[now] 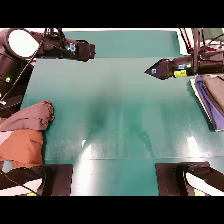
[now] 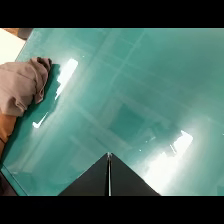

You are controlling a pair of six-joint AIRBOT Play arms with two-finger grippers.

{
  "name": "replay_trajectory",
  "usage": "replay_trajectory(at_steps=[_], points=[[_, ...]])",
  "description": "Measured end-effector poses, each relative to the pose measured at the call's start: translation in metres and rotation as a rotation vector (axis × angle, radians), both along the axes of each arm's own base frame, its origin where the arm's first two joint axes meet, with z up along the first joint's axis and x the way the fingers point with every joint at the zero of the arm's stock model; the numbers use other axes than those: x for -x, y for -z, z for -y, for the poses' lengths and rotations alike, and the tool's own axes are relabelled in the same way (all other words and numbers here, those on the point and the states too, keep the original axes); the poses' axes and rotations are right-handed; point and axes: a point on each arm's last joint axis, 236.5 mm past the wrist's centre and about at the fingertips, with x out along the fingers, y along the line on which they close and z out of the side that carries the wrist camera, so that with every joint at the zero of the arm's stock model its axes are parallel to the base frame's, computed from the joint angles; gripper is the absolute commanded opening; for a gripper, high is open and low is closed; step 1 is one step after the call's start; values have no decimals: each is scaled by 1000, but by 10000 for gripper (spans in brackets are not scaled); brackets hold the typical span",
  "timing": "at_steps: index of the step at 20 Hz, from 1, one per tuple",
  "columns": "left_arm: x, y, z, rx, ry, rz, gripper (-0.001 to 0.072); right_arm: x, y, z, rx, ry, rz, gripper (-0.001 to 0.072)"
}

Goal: Fold the shirts.

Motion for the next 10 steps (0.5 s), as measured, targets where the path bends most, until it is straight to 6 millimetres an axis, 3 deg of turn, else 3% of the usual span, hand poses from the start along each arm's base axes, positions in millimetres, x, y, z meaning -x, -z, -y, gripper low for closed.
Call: replay_trajectory(at_steps=[10], points=[[0, 0, 0, 0, -1, 1, 30, -1, -1, -1, -4, 2, 6, 21]])
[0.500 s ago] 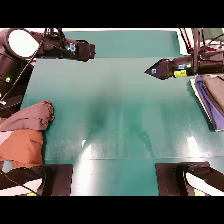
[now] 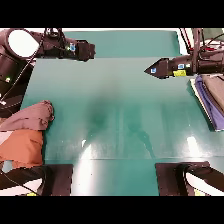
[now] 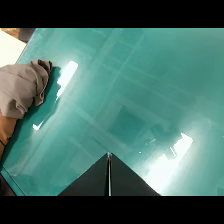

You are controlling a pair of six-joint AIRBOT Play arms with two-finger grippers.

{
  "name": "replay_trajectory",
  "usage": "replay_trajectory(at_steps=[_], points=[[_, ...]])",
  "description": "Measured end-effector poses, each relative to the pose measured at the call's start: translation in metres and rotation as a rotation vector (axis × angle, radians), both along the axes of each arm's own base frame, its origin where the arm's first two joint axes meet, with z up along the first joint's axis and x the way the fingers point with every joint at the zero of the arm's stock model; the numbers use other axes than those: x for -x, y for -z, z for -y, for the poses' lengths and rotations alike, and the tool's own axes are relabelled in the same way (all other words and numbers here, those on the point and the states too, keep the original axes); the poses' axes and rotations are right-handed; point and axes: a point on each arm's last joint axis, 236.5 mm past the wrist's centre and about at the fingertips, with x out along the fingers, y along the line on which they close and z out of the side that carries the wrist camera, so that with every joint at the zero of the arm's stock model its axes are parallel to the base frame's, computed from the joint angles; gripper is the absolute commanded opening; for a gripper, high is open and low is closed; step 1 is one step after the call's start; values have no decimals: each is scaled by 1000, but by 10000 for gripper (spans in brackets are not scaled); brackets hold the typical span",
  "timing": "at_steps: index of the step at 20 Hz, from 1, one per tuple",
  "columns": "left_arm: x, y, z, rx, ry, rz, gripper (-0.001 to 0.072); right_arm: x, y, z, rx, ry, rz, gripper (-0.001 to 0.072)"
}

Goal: Fold the shirts.

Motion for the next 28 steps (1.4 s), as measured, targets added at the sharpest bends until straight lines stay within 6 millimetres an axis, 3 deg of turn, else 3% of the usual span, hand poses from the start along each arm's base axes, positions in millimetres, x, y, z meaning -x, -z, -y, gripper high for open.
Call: replay_trajectory(at_steps=[5, 7, 10, 13, 15, 16, 17, 18, 20, 23, 26, 27, 28], points=[[-4, -5, 0, 12, -9, 20, 29, 0, 0, 0, 1, -2, -1, 21], [-6, -10, -10, -4, -24, 38, 29, 0, 0, 0, 1, -2, -1, 21], [-3, -17, -61, -95, -98, 47, 29, 1, 0, 0, 1, -2, -1, 21], [12, -10, -140, -220, -235, 8, 30, 1, 1, 0, 2, -5, -4, 21], [29, 16, -194, -316, -335, -66, 32, 1, 1, 0, 3, -5, -4, 21], [37, 36, -218, -361, -378, -119, 154, 1, 1, 0, 3, -5, -4, 21], [47, 60, -242, -406, -422, -185, 473, 1, 1, 0, 3, -5, -4, 21], [57, 84, -262, -439, -457, -248, 660, 1, 1, 0, 3, -5, -4, 21], [76, 135, -292, -484, -508, -372, 659, 1, 1, 0, 3, -5, -4, 21], [100, 204, -321, -510, -564, -490, 658, 1, 1, 0, 3, -5, -4, 21], [117, 247, -336, -503, -610, -545, 656, 1, 1, 0, 3, -5, -4, 21], [119, 254, -338, -499, -621, -547, 586, 1, 1, 0, 3, -5, -3, 21], [121, 258, -340, -494, -629, -554, 301, 1, 1, 0, 3, -5, -4, 21]])
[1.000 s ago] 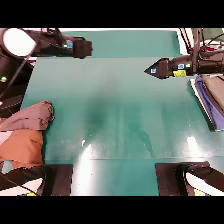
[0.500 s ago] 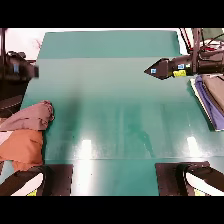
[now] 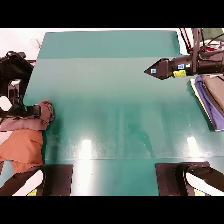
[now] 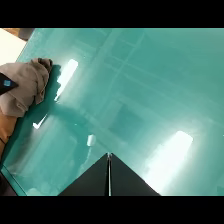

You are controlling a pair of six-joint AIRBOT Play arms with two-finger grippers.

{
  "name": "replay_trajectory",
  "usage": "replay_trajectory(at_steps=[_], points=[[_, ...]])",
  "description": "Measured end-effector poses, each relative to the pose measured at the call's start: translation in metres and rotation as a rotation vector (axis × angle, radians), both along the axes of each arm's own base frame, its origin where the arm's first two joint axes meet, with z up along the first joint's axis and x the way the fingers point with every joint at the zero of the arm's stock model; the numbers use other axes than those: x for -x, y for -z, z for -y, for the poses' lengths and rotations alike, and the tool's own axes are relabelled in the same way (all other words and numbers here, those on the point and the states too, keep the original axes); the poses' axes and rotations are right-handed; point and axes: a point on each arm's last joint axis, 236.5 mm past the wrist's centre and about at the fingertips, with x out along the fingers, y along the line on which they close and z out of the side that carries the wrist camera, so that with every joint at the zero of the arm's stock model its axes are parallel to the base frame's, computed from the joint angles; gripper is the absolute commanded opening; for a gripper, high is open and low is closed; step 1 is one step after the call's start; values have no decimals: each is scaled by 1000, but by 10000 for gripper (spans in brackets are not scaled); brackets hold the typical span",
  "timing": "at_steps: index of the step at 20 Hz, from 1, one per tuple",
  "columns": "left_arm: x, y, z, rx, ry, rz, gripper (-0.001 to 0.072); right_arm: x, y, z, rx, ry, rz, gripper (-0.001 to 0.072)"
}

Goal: Fold the shirts.

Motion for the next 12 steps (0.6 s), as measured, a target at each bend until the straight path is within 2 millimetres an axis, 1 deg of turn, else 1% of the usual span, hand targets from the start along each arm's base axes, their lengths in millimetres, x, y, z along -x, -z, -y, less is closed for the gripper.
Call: replay_trajectory(at_steps=[1, 2, 3, 4, 5, 6, 7, 8, 10, 11, 12], points=[[1, 1, -2, 2, -11, 0, 82, 0, 0, 0, 0, 0, 1, 21], [0, -2, -3, 5, -19, 5, 30, 0, 0, 0, 0, 0, 1, 21], [-2, -8, -4, 6, -26, 16, 29, 0, 0, 0, 0, 0, 1, 21], [-8, -22, -5, 7, -34, 46, 28, 0, -2, 0, 0, 0, 5, 21], [-16, -40, -4, 9, -35, 88, 28, 0, -6, 0, -2, 0, 15, 21], [-28, -67, -1, 8, -25, 150, 27, -1, -14, 0, -6, -1, 34, 21], [-39, -97, 7, 10, 1, 216, 27, -2, -24, 0, -10, -1, 58, 21], [-49, -131, 19, 10, 40, 285, 27, -3, -37, -1, -15, -1, 89, 21], [-65, -205, 55, 5, 157, 438, 26, -3, -66, -1, -27, -1, 157, 21], [-67, -242, 80, 14, 228, 514, 26, -2, -80, 0, -32, 0, 191, 21], [-66, -275, 107, 25, 300, 582, 26, -2, -95, 1, -34, 2, 229, 21]])
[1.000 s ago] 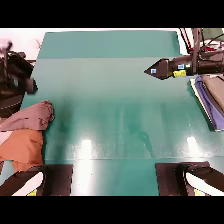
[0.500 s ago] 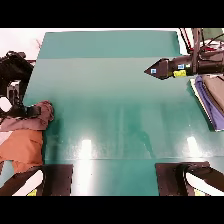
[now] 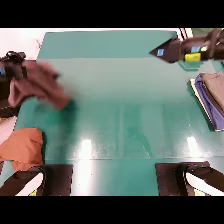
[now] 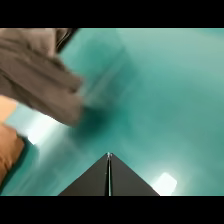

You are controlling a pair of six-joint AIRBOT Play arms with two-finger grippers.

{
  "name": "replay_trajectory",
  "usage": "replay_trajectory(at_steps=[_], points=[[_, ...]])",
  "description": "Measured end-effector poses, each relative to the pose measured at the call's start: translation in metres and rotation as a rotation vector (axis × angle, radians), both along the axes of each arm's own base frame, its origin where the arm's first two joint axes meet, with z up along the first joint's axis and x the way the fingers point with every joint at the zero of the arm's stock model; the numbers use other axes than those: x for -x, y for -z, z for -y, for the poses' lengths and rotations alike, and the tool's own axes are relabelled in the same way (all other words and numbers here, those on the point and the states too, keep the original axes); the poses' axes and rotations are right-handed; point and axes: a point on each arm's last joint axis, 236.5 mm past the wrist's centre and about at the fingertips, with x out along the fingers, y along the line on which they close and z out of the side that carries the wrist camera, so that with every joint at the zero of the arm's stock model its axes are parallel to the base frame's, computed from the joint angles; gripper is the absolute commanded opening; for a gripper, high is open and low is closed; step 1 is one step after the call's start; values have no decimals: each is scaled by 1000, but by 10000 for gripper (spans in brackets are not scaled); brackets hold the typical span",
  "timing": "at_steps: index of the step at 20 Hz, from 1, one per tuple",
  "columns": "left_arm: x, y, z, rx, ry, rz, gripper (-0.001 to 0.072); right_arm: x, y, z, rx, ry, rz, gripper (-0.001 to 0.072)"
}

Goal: Fold the shirts.

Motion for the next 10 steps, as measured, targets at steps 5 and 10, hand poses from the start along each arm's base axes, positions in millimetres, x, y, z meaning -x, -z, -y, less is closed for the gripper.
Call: replay_trajectory(at_steps=[5, 10], points=[[22, -66, 128, -21, 357, 129, 26, 3, -58, 13, 37, 41, 172, 21], [37, 16, 271, -131, 693, -50, 332, 5, -90, 29, 76, 102, 269, 21]])
